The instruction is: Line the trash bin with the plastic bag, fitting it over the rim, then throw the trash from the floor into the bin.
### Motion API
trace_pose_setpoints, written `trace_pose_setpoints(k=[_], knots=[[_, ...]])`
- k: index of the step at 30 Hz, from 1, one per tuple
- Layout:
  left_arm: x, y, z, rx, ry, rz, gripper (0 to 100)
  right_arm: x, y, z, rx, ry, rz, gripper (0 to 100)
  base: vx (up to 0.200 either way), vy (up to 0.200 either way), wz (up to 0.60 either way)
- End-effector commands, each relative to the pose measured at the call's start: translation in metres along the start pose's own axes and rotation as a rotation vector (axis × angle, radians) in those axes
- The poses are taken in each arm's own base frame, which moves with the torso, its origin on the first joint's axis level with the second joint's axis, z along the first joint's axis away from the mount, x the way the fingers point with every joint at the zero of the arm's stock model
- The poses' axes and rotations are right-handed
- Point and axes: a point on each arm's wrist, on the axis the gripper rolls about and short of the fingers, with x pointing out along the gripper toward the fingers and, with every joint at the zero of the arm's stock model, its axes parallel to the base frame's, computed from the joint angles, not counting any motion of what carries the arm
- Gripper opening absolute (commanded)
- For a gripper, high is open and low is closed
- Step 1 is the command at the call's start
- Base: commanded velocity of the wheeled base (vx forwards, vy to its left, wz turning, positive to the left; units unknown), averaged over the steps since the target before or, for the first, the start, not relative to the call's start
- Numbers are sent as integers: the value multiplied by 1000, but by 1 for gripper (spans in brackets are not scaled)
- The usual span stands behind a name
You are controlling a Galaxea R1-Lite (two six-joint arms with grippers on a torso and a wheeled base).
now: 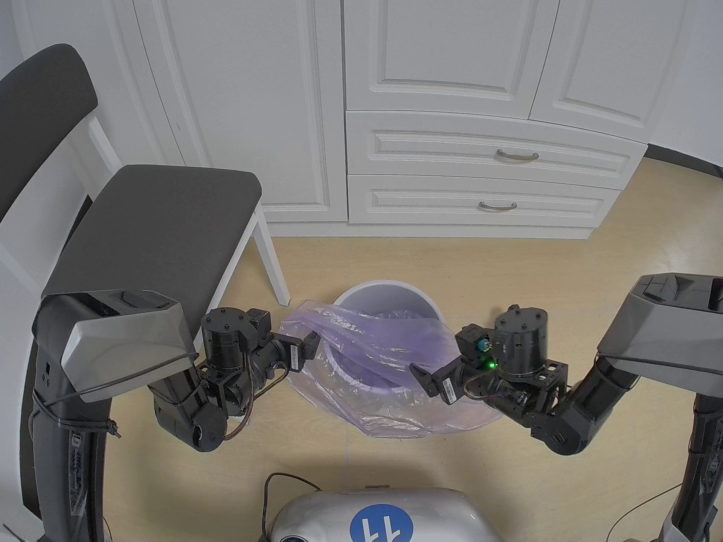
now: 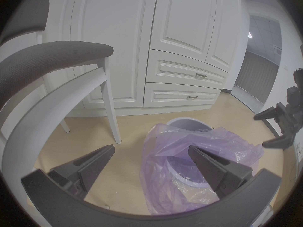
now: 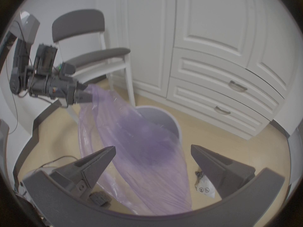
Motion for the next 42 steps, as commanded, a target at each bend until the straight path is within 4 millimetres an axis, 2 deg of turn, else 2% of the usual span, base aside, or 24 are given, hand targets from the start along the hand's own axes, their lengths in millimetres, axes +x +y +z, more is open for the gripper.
trace_pose_setpoints(k=[1,4,9,15,19,21,23,25,27,28,32,33,34,36,37,38,42], knots=[[-1,0,3,3,-2,-2,100,29,19,33,-97,50,54,100,0,0,0],[0,-3,1,3,4,-7,100,37,25,27,-113,76,68,100,0,0,0],[-1,-1,4,1,-2,-2,100,62,31,18,-145,88,56,100,0,0,0],[0,-1,3,2,-1,-2,100,62,33,16,-152,112,66,100,0,0,0],[2,0,2,1,-1,1,100,48,26,37,-142,61,51,100,0,0,0],[2,1,2,1,-1,4,100,28,24,53,-148,30,58,100,0,0,0],[2,1,2,1,-3,4,100,20,26,58,-159,18,69,100,0,0,0],[3,1,3,0,-6,5,100,4,35,54,-223,36,102,100,0,0,0],[3,1,2,0,-4,5,100,1,39,48,-249,55,117,100,0,0,0],[3,2,2,0,-4,7,100,1,43,36,-283,89,133,100,0,0,0],[3,2,3,0,-7,8,100,22,52,4,-304,173,152,100,0,0,0],[3,2,3,0,-7,8,100,22,52,4,-304,173,152,100,0,0,0],[3,2,3,0,-7,10,100,32,53,-7,-304,199,151,100,0,0,0],[3,1,3,0,-7,10,100,44,49,-17,-299,219,136,100,0,0,0],[3,1,3,0,-7,10,100,44,49,-17,-299,219,136,100,0,0,0],[3,2,3,-1,-9,11,100,56,44,-21,-288,214,117,100,0,0,0],[3,2,3,0,-7,11,100,75,28,-21,-262,194,70,100,0,0,0]])
